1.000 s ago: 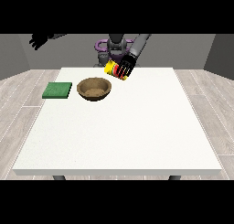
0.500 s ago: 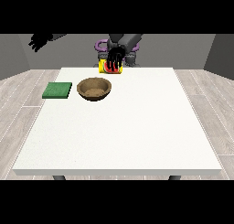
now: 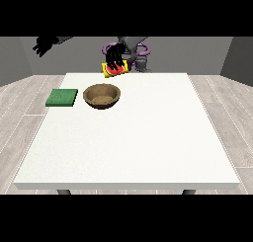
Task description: Pick the cup and pour the ball into the bowl, then pick the bowl and place it on the pad
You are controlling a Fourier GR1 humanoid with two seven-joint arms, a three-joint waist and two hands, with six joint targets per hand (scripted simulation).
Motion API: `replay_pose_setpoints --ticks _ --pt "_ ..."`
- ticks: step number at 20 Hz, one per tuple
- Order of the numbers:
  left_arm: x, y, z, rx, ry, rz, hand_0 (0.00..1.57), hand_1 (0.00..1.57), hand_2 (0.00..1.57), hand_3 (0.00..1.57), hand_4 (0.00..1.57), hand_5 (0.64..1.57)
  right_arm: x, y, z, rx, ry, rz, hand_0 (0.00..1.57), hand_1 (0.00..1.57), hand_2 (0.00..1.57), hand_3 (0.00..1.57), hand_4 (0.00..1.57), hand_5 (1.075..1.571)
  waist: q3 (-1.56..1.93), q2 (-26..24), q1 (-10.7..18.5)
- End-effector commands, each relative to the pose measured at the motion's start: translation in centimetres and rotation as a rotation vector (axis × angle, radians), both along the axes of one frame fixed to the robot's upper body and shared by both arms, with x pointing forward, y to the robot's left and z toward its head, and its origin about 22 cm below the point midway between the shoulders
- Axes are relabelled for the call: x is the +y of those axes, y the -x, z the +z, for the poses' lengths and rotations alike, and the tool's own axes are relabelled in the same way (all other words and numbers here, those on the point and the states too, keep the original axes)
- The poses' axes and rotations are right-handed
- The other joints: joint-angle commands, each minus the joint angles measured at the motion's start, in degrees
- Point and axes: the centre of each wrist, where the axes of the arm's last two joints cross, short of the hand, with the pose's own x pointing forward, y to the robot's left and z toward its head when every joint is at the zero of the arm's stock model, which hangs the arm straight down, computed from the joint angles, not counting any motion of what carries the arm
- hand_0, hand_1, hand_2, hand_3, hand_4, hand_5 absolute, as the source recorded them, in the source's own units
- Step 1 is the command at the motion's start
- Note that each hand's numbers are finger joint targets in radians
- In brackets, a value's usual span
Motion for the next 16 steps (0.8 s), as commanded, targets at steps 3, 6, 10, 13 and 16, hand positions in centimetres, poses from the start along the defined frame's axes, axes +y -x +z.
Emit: replay_pose_setpoints --ticks 3,6,10,13,16 --pt "-2.8 2.1 1.6 0.047 -0.119 -0.041 0.17 0.17 1.19 1.57 1.13 1.570 2.8 -0.8 -1.6 0.023 0.013 0.001 0.00 0.00 0.00 0.27 0.69 1.548 -0.05 -0.8 -0.2" --pt "0.2 0.8 0.9 0.104 -0.093 -0.047 0.00 0.00 1.06 1.55 1.11 1.570 2.8 -0.6 -0.3 0.056 0.011 -0.006 0.00 0.00 0.00 0.14 0.73 1.546 -0.10 -3.4 1.2" --pt "1.5 -0.5 4.4 -0.036 0.251 -0.012 0.75 0.75 1.57 1.54 1.11 1.556 1.1 -0.3 -0.5 0.044 0.003 -0.072 0.00 0.00 0.00 0.11 0.74 1.551 -0.16 -1.4 5.2" --pt "4.5 -1.0 6.2 -0.004 0.570 -0.047 1.04 1.04 1.51 1.15 1.32 1.562 -0.3 0.3 -0.5 0.046 0.018 -0.173 0.00 0.00 0.00 0.11 0.74 1.551 -0.36 -2.4 11.4" --pt "6.5 -1.4 8.3 -0.018 0.928 -0.028 0.64 0.64 0.94 0.67 1.28 1.545 -0.4 0.0 0.0 0.025 0.012 -0.219 0.00 0.00 0.00 0.13 0.78 1.559 -0.70 -0.6 14.3"
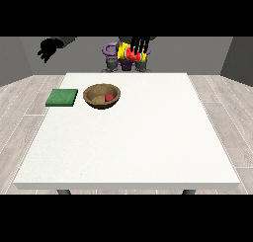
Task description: Pick the cup and pour the ball into the bowl, then pick the bowl and place it on the pad
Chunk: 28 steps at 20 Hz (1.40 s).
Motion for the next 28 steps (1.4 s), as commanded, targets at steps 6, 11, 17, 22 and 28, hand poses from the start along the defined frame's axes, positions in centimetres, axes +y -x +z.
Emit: replay_pose_setpoints --ticks 6,11,17,22,28 --pt "7.8 -1.7 8.5 0.008 0.956 -0.050 0.00 0.00 0.00 0.00 1.09 1.571 0.0 0.1 -0.4 0.002 0.004 -0.096 0.00 0.00 0.00 0.00 0.78 1.555 -0.45 3.5 8.0" --pt "14.9 -1.7 10.8 0.083 1.157 -0.235 0.00 0.00 0.00 0.00 1.05 1.567 1.3 0.9 -3.0 0.024 -0.067 -0.156 0.00 0.00 0.00 0.00 0.72 1.565 0.07 6.1 12.1" --pt "21.6 -1.2 15.0 0.078 1.179 -0.336 0.00 0.00 0.00 0.00 1.05 1.559 2.8 0.9 -5.7 -0.061 -0.103 -0.203 0.00 0.00 0.00 0.00 0.73 1.566 0.37 13.6 14.2" --pt "25.5 -0.2 14.9 0.066 1.204 -0.334 0.00 0.00 0.00 0.00 0.99 1.561 5.6 -1.2 -6.5 -0.064 -0.126 -0.148 0.00 0.00 0.00 0.00 0.69 1.566 0.35 15.4 11.9" --pt "26.8 1.3 15.3 0.054 1.202 -0.306 0.00 0.00 0.00 0.00 1.01 1.535 5.5 -3.3 -6.4 -0.063 -0.122 -0.128 0.00 0.00 0.00 0.00 0.56 1.560 0.38 15.8 10.9"
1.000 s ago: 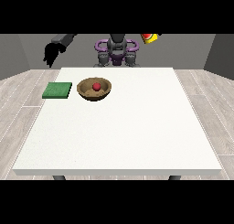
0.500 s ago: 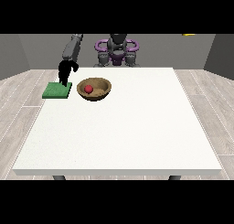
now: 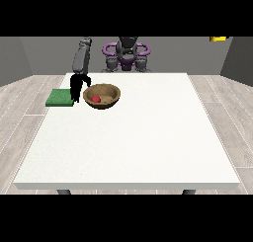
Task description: Pick the cup and pour the ball into the bowl, then pick the bowl and place it on the pad
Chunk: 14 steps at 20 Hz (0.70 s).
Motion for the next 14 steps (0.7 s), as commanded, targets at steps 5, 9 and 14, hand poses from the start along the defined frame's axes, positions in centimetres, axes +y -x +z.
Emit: replay_pose_setpoints --ticks 5,9,14 --pt "3.6 2.4 1.7 -0.044 0.003 0.021 0.00 0.00 0.00 0.00 1.02 1.538 -0.5 -0.1 -1.8 -0.017 0.006 -0.002 0.00 0.00 0.00 0.00 0.51 1.552 0.01 2.6 -0.7" --pt "5.7 3.4 4.0 -0.103 -0.006 0.023 0.00 0.00 0.00 0.00 1.01 1.534 0.3 -1.2 -1.3 -0.095 0.010 0.010 0.00 0.00 0.00 0.00 0.48 1.549 0.01 6.5 -1.1" --pt "3.4 3.1 4.4 -0.071 0.028 0.041 0.00 0.00 0.00 0.00 1.02 1.538 3.5 -1.2 -3.0 -0.058 0.010 0.050 0.00 0.00 0.00 0.00 0.46 1.547 0.04 5.1 -2.4"
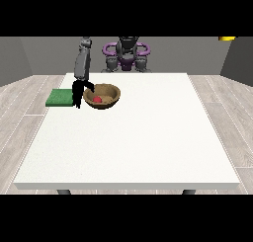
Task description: Pick the cup and pour the ball into the bowl, then pick the bowl and place it on the pad
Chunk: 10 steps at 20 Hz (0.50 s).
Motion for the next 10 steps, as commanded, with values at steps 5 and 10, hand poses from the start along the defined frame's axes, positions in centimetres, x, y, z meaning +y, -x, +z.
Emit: replay_pose_setpoints --ticks 5,10 --pt "-0.3 0.9 -0.1 -0.031 -0.019 -0.026 0.00 0.00 0.00 0.00 1.02 1.541 4.2 -2.3 0.2 0.013 -0.032 -0.011 0.00 0.00 0.00 0.00 0.47 1.549 0.74 0.9 1.7" --pt "0.9 1.6 0.9 -0.063 0.003 -0.017 0.00 0.00 0.00 0.00 1.02 1.535 -0.6 1.1 -2.1 0.223 -0.003 -0.170 0.88 0.88 0.58 0.00 0.61 1.514 0.73 4.0 1.8"
